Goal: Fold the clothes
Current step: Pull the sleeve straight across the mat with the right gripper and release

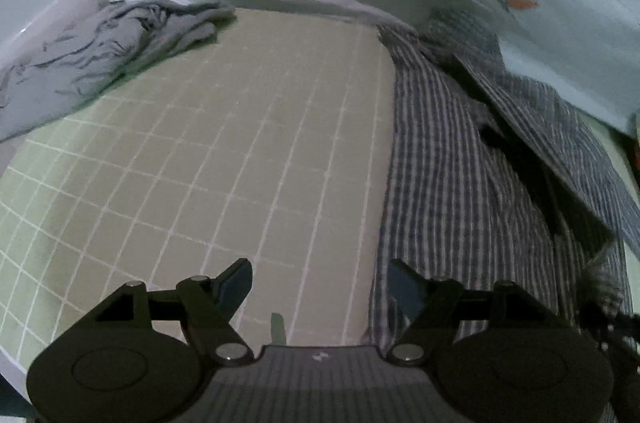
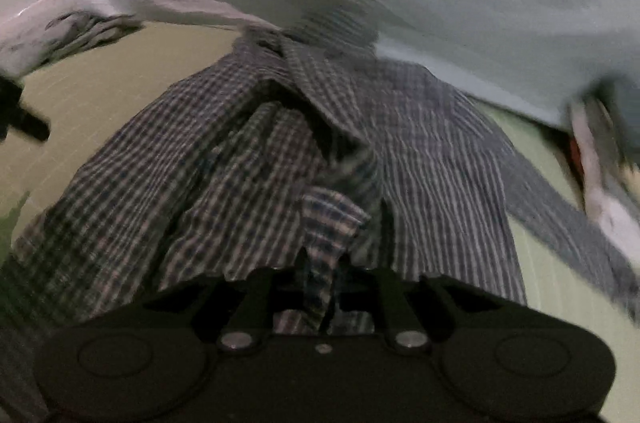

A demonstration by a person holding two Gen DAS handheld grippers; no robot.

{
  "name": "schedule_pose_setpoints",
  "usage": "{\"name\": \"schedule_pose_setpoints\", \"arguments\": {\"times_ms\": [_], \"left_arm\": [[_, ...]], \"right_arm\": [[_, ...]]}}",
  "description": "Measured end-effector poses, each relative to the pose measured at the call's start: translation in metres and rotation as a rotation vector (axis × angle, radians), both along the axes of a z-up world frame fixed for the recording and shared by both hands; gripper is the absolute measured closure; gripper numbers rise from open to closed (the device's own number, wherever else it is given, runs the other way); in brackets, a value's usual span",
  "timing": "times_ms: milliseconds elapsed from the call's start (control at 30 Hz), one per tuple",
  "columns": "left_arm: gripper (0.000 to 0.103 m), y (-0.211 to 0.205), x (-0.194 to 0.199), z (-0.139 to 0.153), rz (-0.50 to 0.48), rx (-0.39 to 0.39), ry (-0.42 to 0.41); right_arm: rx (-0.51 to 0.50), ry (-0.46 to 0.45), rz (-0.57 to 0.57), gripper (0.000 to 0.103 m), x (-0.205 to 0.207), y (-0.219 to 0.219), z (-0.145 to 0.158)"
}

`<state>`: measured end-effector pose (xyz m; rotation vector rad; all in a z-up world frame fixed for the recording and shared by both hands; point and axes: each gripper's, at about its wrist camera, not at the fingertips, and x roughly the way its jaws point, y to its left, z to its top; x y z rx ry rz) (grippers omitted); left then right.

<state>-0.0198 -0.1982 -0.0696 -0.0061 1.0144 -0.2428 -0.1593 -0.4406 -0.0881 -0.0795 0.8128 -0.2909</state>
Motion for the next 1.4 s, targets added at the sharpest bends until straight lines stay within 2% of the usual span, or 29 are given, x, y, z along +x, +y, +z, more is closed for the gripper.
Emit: {"name": "schedule_pose_setpoints", "arguments": {"times_ms": [67, 200, 333, 433, 500, 567, 733, 1000, 1167, 1400], "left_arm": [[0.027, 0.001, -0.001, -0.001, -0.021, -0.018, 0.000], [0.027, -0.011, -0.002, -0.005, -0.091, -0.047, 0.016], [0.027, -0.033, -0.006, -0.006, -0.153, -0.065, 0.015], [0.027, -0.053, -0.017, -0.003, -0.180, -0.084, 0.016], [0.025, -0.071, -0.027, 0.001, -0.199, -0.098, -0.003], [0.019, -0.088, -0.037, 0.005, -0.212, -0.118, -0.024], [0.019, -0.137, -0.056, -0.006, -0.158, -0.203, 0.005], [0.020, -0.191, -0.074, -0.020, -0.079, -0.233, 0.040], [0.022, -0.198, -0.080, -0.010, -0.037, -0.272, 0.022], [0.022, -0.203, -0.086, -0.011, -0.013, -0.274, 0.022]], "right_arm": [[0.025, -0.009, -0.044, 0.072, -0.008, 0.003, 0.007], [0.033, -0.030, -0.141, 0.060, -0.034, 0.000, 0.018], [0.034, -0.051, -0.240, 0.044, -0.061, -0.004, 0.028], [0.035, -0.056, -0.310, 0.031, -0.078, -0.022, 0.029], [0.053, -0.054, -0.313, 0.030, -0.084, -0.045, 0.025], [0.070, -0.052, -0.316, 0.030, -0.089, -0.068, 0.021], [0.113, -0.047, -0.322, 0.030, -0.104, -0.126, 0.012], [0.134, -0.034, -0.336, 0.031, -0.127, -0.199, 0.003], [0.154, -0.033, -0.324, 0.030, -0.135, -0.221, -0.001], [0.181, -0.015, -0.291, 0.031, -0.134, -0.232, -0.008]]}}
